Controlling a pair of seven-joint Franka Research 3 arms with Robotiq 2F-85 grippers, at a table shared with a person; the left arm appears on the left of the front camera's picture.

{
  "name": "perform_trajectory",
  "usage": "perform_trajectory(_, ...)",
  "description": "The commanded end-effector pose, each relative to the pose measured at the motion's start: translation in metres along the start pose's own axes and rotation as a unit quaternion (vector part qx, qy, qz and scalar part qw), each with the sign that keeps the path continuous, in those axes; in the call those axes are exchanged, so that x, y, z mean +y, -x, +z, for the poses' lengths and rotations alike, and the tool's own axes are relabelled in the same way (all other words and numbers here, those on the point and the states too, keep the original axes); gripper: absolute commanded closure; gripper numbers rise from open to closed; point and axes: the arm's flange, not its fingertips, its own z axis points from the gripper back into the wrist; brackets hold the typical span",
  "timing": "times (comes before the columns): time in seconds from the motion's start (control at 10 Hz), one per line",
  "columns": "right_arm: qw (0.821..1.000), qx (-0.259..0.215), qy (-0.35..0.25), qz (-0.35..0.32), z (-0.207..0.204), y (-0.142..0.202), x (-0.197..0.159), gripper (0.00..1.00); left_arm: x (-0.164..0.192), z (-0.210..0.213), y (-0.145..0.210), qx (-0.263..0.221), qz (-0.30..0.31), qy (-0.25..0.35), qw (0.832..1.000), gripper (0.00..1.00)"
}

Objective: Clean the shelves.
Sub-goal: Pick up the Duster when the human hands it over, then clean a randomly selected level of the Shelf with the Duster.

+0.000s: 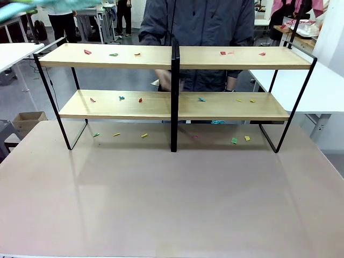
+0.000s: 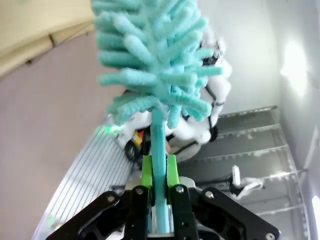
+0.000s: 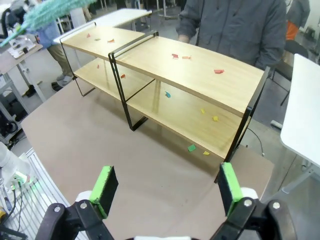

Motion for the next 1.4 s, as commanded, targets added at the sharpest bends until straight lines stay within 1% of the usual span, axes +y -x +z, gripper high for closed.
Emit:
perform_trajectory(0.0,1.0,-0.003,-0.004,0.001,0.0,0.0,0.0,0.0,-0.002,0.071,0.037,-0.06,-0.052,-0.057,0.995,1.0)
perform_trajectory(0.1,1.0,-0.003,-0.004,0.001,0.0,0.0,0.0,0.0,0.0,0.108,0.059,-0.103,-0.05,-0.082,0.99,1.0)
perform_trajectory(0.2,1.0,-0.003,-0.004,0.001,0.0,0.0,0.0,0.0,0.006,0.138,0.082,-0.128,-0.044,-0.096,0.986,1.0)
perform_trajectory(0.3,1.0,-0.003,-0.004,0.001,0.0,0.0,0.0,0.0,0.013,0.161,0.103,-0.136,-0.05,-0.122,0.982,1.0)
perform_trajectory(0.4,1.0,-0.003,-0.004,0.001,0.0,0.0,0.0,0.0,0.019,0.177,0.119,-0.159,-0.059,-0.106,0.98,1.0)
perform_trajectory(0.5,1.0,-0.003,-0.004,0.001,0.0,0.0,0.0,0.0,0.028,0.173,0.124,-0.195,-0.061,-0.113,0.972,1.0)
perform_trajectory(0.6,1.0,-0.003,-0.004,0.001,0.0,0.0,0.0,0.0,0.015,0.175,0.122,-0.155,-0.041,-0.107,0.981,1.0)
perform_trajectory(1.3,1.0,-0.003,-0.004,0.001,0.0,0.0,0.0,0.0,0.015,0.175,0.122,-0.155,-0.041,-0.107,0.981,1.0)
